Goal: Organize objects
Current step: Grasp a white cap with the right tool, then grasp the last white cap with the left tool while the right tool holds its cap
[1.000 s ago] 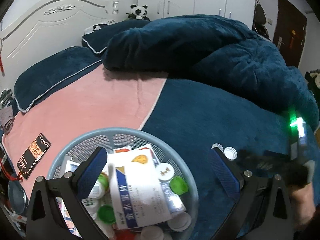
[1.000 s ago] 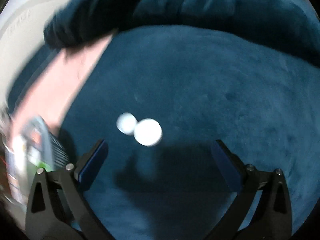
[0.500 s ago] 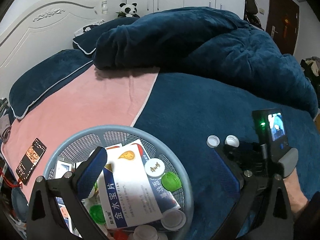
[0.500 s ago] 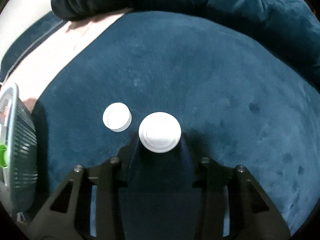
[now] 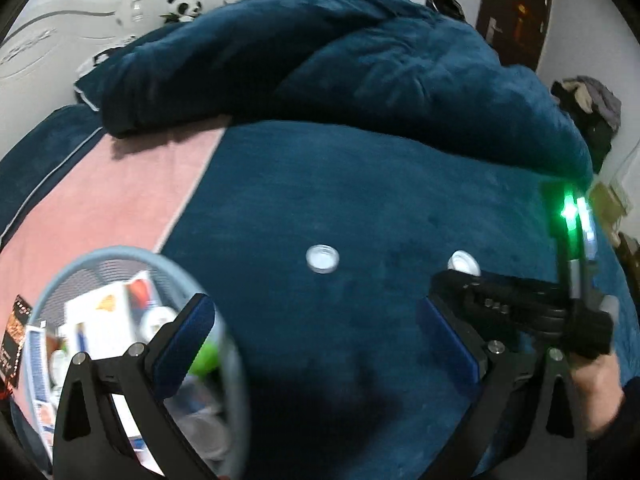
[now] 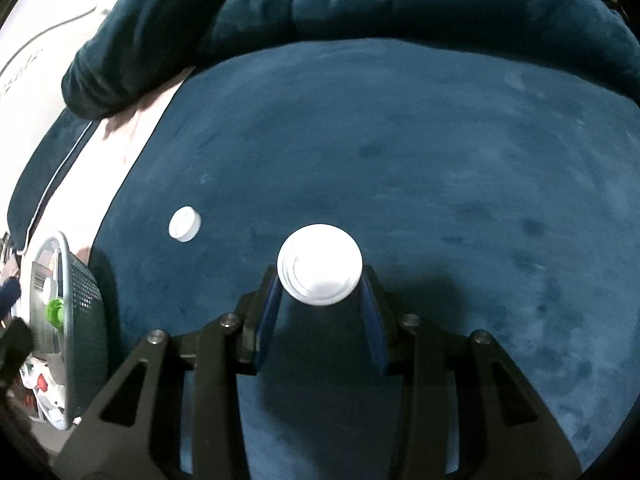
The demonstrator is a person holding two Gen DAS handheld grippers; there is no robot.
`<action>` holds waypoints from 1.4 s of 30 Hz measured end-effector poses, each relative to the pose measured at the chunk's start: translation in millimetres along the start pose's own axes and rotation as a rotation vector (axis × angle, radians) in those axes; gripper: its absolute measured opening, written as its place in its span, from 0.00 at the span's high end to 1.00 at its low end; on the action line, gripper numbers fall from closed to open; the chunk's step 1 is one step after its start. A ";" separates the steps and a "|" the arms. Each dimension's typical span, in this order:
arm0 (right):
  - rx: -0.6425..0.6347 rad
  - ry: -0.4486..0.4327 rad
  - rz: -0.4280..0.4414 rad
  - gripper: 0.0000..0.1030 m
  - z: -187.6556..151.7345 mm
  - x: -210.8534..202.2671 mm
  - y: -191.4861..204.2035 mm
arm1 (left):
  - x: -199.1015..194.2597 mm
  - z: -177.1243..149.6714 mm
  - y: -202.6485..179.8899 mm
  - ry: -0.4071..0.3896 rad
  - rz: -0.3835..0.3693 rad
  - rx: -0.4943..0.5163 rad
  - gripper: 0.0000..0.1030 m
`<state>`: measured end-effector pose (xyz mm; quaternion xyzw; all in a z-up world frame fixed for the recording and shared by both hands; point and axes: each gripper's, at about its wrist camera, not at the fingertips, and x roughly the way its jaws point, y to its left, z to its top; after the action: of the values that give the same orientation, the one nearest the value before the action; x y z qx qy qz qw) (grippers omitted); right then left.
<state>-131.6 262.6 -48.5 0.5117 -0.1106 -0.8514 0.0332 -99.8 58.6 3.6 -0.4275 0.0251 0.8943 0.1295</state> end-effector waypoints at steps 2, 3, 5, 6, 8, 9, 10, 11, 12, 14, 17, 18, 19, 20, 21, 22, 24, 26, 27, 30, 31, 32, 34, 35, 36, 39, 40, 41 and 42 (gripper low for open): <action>0.031 -0.011 -0.001 0.62 -0.6 -5.1 -9.9 | 14.0 -0.3 -10.0 0.022 0.002 -0.012 0.01; 0.054 -0.012 0.004 0.62 -2.7 -8.2 -17.5 | 22.7 -0.6 -14.3 0.034 0.003 -0.020 0.01; 0.084 -0.007 0.016 0.62 -2.6 -6.8 -23.8 | 41.8 -0.9 -23.3 0.056 0.010 -0.027 0.01; 0.096 -0.003 0.023 0.62 -4.9 -7.4 -28.2 | 53.6 -1.8 -30.1 0.064 0.022 -0.021 0.01; 0.106 0.002 0.029 0.62 -8.9 -6.8 -33.4 | 66.8 -3.6 -38.0 0.072 0.037 -0.008 0.01; 0.105 0.005 0.030 0.62 -9.2 -4.5 -32.5 | 73.7 -5.4 -41.5 0.074 0.047 -0.005 0.01; 0.103 0.008 0.031 0.62 -11.3 -4.5 -34.3 | 81.4 -7.3 -44.2 0.075 0.058 -0.009 0.01; 0.100 0.012 0.030 0.62 -12.1 -2.5 -32.9 | 86.2 -8.6 -45.9 0.075 0.065 -0.014 0.01; 0.098 0.015 0.030 0.62 -14.6 -1.8 -34.0 | 90.6 -9.6 -45.9 0.068 0.070 -0.020 0.01; 0.097 0.024 0.037 0.62 -18.1 -0.1 -35.1 | 101.0 -11.2 -46.8 0.052 0.083 -0.028 0.01; 0.087 0.030 0.048 0.62 -21.3 0.8 -35.7 | 118.6 -10.7 -43.5 0.050 0.103 -0.034 0.01; 0.082 0.032 0.051 0.62 -22.1 2.0 -34.5 | 125.5 -11.1 -39.9 0.052 0.115 -0.040 0.01; 0.077 0.033 0.052 0.62 -22.3 3.4 -33.5 | 129.8 -11.5 -36.0 0.048 0.121 -0.056 0.01; 0.071 0.033 0.052 0.62 -23.2 4.3 -32.0 | 132.8 -12.3 -32.4 0.048 0.122 -0.070 0.01; 0.065 0.037 0.053 0.62 -23.9 6.1 -30.5 | 138.4 -13.2 -25.6 0.054 0.115 -0.102 0.01; 0.062 0.040 0.056 0.62 -23.1 9.3 -27.3 | 142.0 -13.3 -21.7 0.058 0.109 -0.122 0.01; 0.058 0.045 0.059 0.61 -24.3 11.8 -26.0 | 147.6 -13.2 -15.5 0.057 0.080 -0.151 0.01; 0.052 0.046 0.058 0.61 -24.4 13.4 -24.1 | 150.7 -10.7 -11.1 0.039 0.037 -0.164 0.02; 0.049 0.046 0.057 0.61 -25.0 13.7 -23.2 | 150.8 -9.5 -10.4 0.033 0.022 -0.168 0.04; 0.048 0.045 0.055 0.61 -25.1 14.3 -22.3 | 153.0 -4.7 -2.6 0.021 -0.018 -0.182 0.30; 0.048 0.045 0.054 0.61 -25.1 14.6 -21.3 | 152.1 -4.4 -0.1 0.017 -0.026 -0.188 0.45; 0.048 0.045 0.053 0.61 -25.1 14.9 -20.9 | 151.7 -4.6 1.3 0.018 -0.022 -0.191 0.68; 0.047 0.043 0.052 0.61 -24.7 14.9 -19.8 | 148.6 -6.0 3.7 0.022 -0.033 -0.193 0.69; 0.048 0.042 0.052 0.61 -24.2 14.6 -19.3 | 147.1 -6.1 1.2 0.023 -0.036 -0.190 0.69; 0.049 0.041 0.053 0.61 -23.6 14.5 -19.9 | 144.3 -7.4 1.1 0.022 -0.042 -0.188 0.69; 0.050 0.033 0.058 0.61 -23.3 12.1 -16.8 | 131.8 -10.3 2.8 0.021 -0.087 -0.186 0.69; 0.048 0.027 0.061 0.61 -22.7 10.4 -15.5 | 126.4 -11.1 3.4 0.019 -0.096 -0.184 0.69; 0.046 0.021 0.065 0.61 -21.8 8.2 -13.3 | 121.0 -11.6 4.1 0.016 -0.104 -0.182 0.69; 0.043 0.014 0.070 0.61 -20.8 5.5 -9.9 | 111.9 -13.6 3.4 0.011 -0.118 -0.178 0.69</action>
<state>-115.4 268.1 -64.9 0.5140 -0.1466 -0.8435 0.0529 -157.6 76.7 -91.5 -0.4432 -0.0789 0.8814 0.1433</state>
